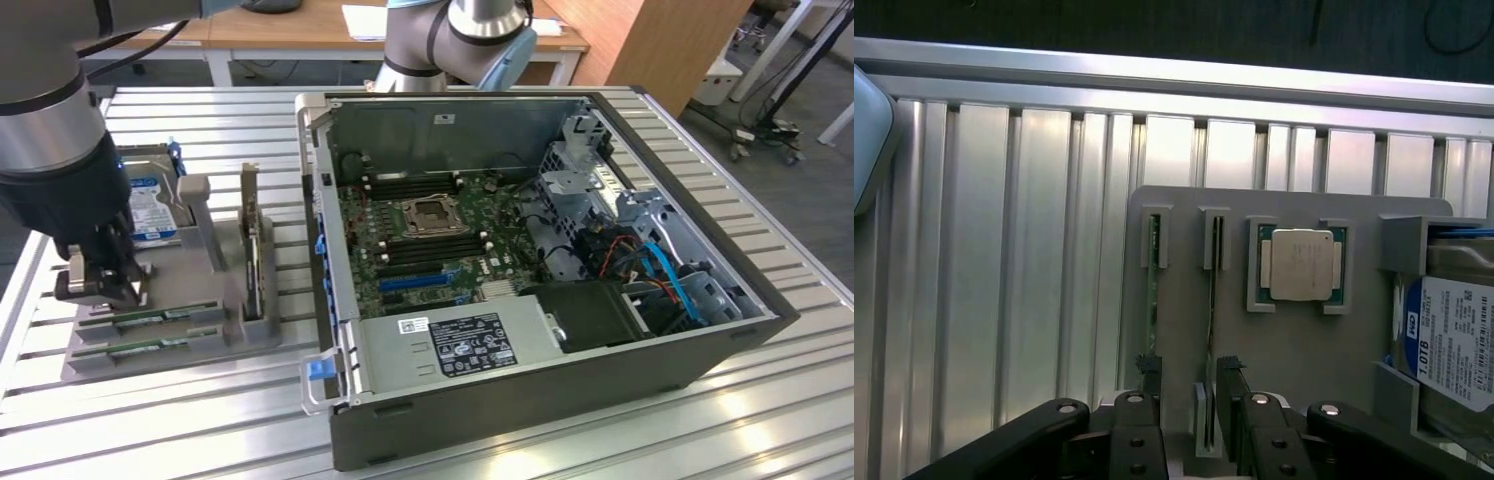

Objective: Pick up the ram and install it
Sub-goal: 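Pick up the ram and move it above insertion slot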

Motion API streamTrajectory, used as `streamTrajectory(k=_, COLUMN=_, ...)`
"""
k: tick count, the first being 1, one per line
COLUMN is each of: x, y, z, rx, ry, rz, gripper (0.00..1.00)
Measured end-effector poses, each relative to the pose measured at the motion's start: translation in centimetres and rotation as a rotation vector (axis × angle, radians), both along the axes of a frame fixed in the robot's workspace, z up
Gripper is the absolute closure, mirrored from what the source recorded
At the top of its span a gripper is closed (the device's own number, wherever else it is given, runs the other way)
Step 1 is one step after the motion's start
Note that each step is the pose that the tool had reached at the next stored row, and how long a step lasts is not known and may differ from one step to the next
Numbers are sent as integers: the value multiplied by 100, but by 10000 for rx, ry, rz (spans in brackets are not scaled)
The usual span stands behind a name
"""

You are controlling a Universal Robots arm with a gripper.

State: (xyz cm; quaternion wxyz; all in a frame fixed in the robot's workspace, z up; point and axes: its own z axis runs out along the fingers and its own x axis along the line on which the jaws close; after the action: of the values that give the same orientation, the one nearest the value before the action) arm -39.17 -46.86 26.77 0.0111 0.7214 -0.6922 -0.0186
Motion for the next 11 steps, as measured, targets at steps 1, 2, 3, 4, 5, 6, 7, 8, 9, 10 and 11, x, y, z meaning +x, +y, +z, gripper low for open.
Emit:
streamTrajectory(k=1, x=0, y=-1, z=-11, rx=0, ry=0, rz=0, gripper=64)
streamTrajectory(k=2, x=0, y=-2, z=-22, rx=0, ry=0, rz=0, gripper=64)
streamTrajectory(k=3, x=0, y=-2, z=-31, rx=0, ry=0, rz=0, gripper=64)
streamTrajectory(k=4, x=0, y=-4, z=-41, rx=0, ry=0, rz=0, gripper=64)
streamTrajectory(k=5, x=0, y=-5, z=-52, rx=-1, ry=0, rz=0, gripper=64)
streamTrajectory(k=6, x=0, y=-7, z=-67, rx=-1, ry=1, rz=0, gripper=64)
streamTrajectory(k=7, x=0, y=-8, z=-81, rx=0, ry=0, rz=0, gripper=64)
streamTrajectory(k=8, x=0, y=-8, z=-92, rx=0, ry=0, rz=-1, gripper=64)
streamTrajectory(k=9, x=0, y=-8, z=-95, rx=-1, ry=0, rz=0, gripper=64)
streamTrajectory(k=10, x=0, y=-8, z=-95, rx=-1, ry=1, rz=0, gripper=64)
streamTrajectory(k=11, x=0, y=-9, z=-95, rx=-1, ry=1, rz=0, gripper=64)
